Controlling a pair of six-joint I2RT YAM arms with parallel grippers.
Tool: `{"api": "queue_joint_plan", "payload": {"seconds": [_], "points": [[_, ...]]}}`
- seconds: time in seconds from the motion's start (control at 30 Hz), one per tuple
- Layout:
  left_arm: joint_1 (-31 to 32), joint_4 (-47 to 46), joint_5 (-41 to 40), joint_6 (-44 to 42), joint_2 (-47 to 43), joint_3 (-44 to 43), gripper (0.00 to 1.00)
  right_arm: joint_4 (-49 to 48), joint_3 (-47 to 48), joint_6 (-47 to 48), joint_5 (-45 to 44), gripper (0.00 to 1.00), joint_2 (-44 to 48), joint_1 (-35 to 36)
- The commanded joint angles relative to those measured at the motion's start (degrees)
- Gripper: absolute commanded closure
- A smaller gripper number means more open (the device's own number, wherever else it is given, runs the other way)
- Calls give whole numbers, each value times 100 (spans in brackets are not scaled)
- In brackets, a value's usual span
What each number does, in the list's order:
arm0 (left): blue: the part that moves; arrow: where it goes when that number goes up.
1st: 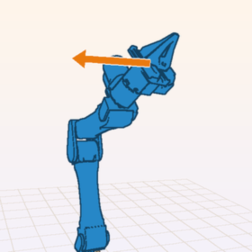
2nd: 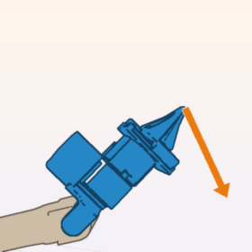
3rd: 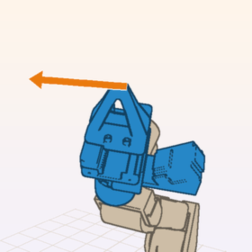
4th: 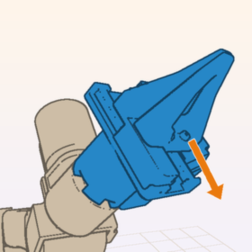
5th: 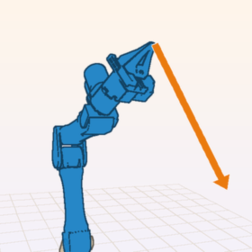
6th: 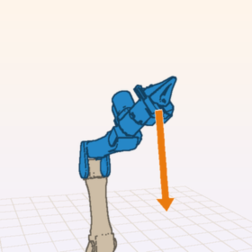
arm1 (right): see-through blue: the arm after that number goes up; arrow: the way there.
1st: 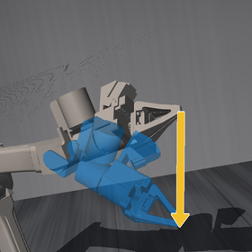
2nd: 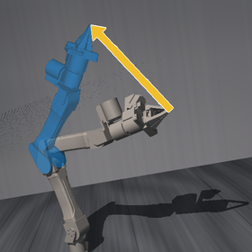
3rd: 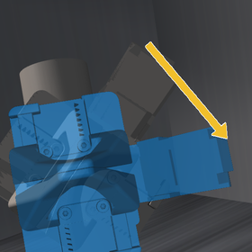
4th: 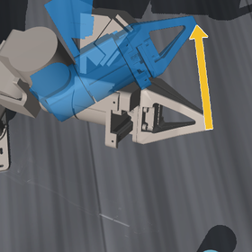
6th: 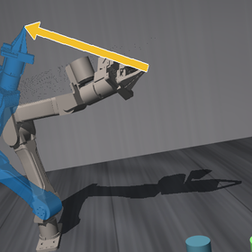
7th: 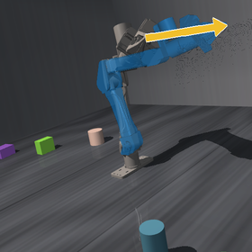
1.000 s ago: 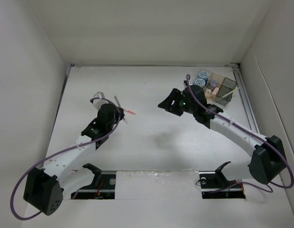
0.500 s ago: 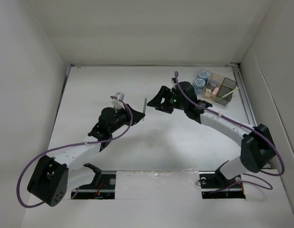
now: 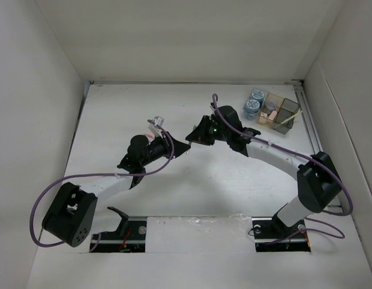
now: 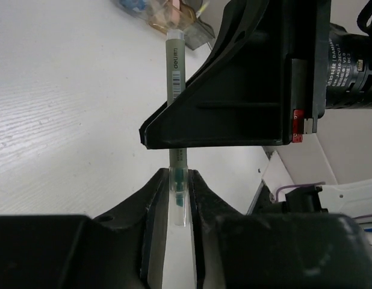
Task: Sort the stationery into containers
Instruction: Place the stationery in the storage box.
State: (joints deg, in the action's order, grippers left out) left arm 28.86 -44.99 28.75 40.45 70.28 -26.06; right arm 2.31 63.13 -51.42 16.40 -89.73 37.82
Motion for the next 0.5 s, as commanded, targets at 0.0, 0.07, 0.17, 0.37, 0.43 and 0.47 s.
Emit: {"api": "queue_joint_plan", "payload": {"seconds": [0.0, 0.07, 0.17, 0.37, 0.43, 0.47], "points": [[14, -800, 289, 25, -23, 66, 85, -275, 243, -70, -164, 92, -27, 23], [14, -1002, 289, 25, -23, 119, 63, -275, 243, -70, -400, 96, 43, -29], [14, -1055, 236, -36, -146, 189, 35, -39, 304, -132, -778, 97, 105, -335], [14, -442, -71, -283, -506, 189, 33, 1139, 805, -79, -2716, 100, 360, -1477], [14, -335, -72, -344, -612, 189, 33, 1430, 954, -148, -3316, 100, 439, -2119], [14, -256, -72, -344, -777, 189, 33, 1500, 1007, -149, -3902, 100, 491, -2774]]}}
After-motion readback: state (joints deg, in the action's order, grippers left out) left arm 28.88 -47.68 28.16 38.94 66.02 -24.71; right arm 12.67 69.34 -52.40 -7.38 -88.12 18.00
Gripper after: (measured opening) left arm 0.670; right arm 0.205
